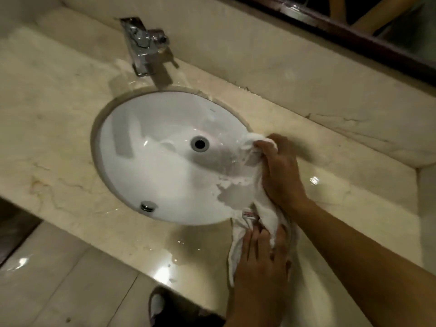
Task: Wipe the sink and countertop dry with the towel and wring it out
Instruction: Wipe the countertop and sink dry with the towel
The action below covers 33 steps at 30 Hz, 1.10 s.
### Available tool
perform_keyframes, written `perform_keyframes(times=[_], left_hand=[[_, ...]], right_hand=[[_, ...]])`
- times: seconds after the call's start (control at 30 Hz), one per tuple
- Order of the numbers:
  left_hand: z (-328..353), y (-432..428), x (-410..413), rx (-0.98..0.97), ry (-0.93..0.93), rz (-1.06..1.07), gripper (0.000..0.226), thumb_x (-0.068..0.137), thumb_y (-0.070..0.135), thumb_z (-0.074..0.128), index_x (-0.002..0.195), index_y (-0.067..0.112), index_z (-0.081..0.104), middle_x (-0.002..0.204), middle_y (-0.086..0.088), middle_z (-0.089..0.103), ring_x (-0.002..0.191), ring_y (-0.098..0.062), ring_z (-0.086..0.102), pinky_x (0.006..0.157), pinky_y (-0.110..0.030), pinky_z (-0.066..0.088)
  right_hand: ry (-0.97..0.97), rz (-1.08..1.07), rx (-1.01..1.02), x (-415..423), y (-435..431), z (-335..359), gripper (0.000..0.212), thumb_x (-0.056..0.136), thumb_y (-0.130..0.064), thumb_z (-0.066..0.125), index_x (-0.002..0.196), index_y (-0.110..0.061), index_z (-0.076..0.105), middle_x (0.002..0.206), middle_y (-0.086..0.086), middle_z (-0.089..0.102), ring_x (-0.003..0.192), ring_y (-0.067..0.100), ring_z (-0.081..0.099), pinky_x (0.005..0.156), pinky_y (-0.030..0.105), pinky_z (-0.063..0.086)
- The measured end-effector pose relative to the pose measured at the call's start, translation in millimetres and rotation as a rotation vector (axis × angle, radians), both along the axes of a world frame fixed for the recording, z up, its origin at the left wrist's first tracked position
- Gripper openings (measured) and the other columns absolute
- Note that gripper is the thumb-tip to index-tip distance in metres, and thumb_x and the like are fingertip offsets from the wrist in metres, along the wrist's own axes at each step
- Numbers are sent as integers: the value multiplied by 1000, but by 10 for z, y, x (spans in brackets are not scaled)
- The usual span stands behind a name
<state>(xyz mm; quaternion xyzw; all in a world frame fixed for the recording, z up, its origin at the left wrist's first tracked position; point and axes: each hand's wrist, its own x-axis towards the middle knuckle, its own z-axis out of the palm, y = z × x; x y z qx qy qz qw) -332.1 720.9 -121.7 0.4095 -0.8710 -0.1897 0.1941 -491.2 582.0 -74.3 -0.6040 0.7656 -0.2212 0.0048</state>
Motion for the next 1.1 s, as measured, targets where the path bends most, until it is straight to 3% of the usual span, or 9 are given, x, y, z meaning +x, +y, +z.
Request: perform_keyframes(times=[0.13,0.27,0.37,0.47,0.57,0.73,0.87,1.0,1.1], left_hand=[[-12,174,228,-58,36,-11,68,76,32,86,139,28,58,123,-10,72,125,-31,65,107,-46,51],[-104,174,376,-78,36,5,40,87,30,77,124,35,66,117,-3,74,126,-27,65,108,-45,49],[-139,35,426,-131,70,-9,31,91,32,71,122,35,66,114,0,76,122,-24,67,105,-44,52],[-25,-84,622,-59,110,-171,28,105,31,47,129,34,61,122,0,75,122,-22,68,99,-42,56],[67,-350,1092,50,21,-359,38,108,36,38,138,36,62,137,1,68,133,-20,60,103,-39,54],[174,-1023,2139,-58,-232,-487,50,109,52,33,156,36,40,163,1,40,155,-21,30,119,-48,37],[299,-1751,2853,-94,-453,-368,52,109,50,35,160,43,27,167,6,33,159,-24,17,123,-62,19],[525,-2254,3204,-51,-653,-53,71,99,41,60,157,54,22,169,-1,29,158,-35,13,117,-77,13],[592,-2151,3011,175,-425,374,70,98,26,56,155,54,27,173,0,7,159,-26,-9,121,-69,-4]], right_hand=[[-9,-343,-21,-351,770,87,38,94,-4,54,131,-9,63,133,24,51,122,44,45,101,51,41],[-170,-610,52,-385,1425,-139,45,92,-21,40,130,-10,62,139,26,46,127,46,43,111,54,36],[-148,-586,47,-228,1469,-169,47,90,-21,38,128,-6,60,142,25,45,129,44,42,111,51,35],[-148,-545,30,-84,1436,-183,46,90,-20,38,127,-3,60,140,28,46,127,45,42,109,48,34],[-145,-492,-3,220,1377,-229,44,89,-17,40,120,3,64,127,33,52,115,49,50,102,51,39],[-138,-449,-18,1031,1086,-208,38,94,-21,49,117,4,67,122,33,58,107,48,55,93,52,43],[-124,-316,118,1686,958,-183,62,90,-54,46,133,-12,60,145,23,48,121,47,50,92,60,45],[-62,-82,230,2159,824,-166,76,91,-61,46,142,-6,58,157,25,39,121,46,49,96,55,42],[-68,-15,266,2446,656,-133,73,94,-57,44,141,-3,58,156,29,39,117,46,51,97,55,48]])
